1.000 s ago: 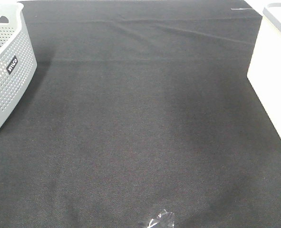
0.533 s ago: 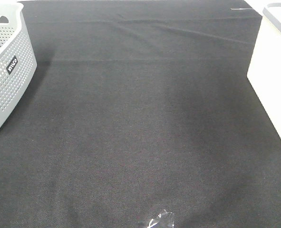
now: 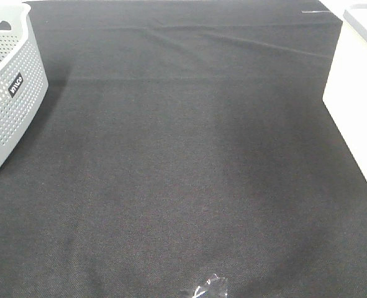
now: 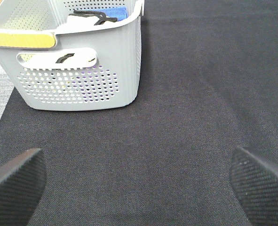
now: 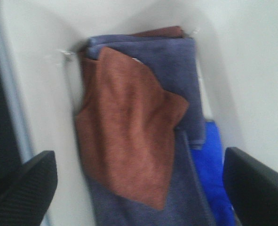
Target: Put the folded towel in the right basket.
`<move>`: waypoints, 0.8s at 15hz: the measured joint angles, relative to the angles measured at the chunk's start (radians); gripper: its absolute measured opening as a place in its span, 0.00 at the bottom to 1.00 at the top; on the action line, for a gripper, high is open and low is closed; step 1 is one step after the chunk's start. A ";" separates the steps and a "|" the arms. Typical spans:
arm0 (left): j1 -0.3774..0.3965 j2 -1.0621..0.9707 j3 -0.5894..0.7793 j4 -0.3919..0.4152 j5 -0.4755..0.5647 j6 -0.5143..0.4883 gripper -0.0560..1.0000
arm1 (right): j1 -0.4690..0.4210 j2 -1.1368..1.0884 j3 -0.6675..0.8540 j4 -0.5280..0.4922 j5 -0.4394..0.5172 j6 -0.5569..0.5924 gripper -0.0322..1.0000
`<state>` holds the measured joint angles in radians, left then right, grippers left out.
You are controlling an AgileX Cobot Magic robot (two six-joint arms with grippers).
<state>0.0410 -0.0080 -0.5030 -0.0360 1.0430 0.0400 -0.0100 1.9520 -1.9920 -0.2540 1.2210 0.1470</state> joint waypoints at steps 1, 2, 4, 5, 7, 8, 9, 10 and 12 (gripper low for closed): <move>0.000 0.000 0.000 0.000 0.000 0.000 0.99 | 0.000 -0.029 0.000 0.036 0.000 -0.006 0.92; 0.000 0.000 0.000 0.000 0.000 0.000 0.99 | 0.000 -0.061 0.000 0.059 0.001 -0.010 0.92; 0.000 0.000 0.000 0.000 0.000 0.000 0.99 | 0.000 -0.093 0.003 0.080 0.000 -0.015 0.92; 0.000 0.000 0.000 0.000 0.000 0.000 0.99 | 0.000 -0.132 0.029 0.105 0.000 -0.018 0.92; 0.000 0.000 0.000 0.000 0.000 0.000 0.99 | 0.000 -0.264 0.164 0.144 -0.002 -0.024 0.92; 0.000 0.000 0.000 0.000 0.000 0.000 0.99 | 0.000 -0.341 0.261 0.148 -0.001 -0.024 0.92; 0.000 0.000 0.000 0.000 0.000 0.000 0.99 | 0.000 -0.473 0.438 0.149 -0.026 -0.024 0.92; 0.000 0.000 0.000 0.000 0.000 0.000 0.99 | 0.000 -0.564 0.537 0.149 -0.058 -0.025 0.92; 0.000 0.000 0.000 0.000 0.000 0.000 0.99 | 0.000 -0.759 0.718 0.150 -0.077 -0.036 0.92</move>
<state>0.0410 -0.0080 -0.5030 -0.0360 1.0430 0.0400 -0.0100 1.1930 -1.2740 -0.1040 1.1440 0.1110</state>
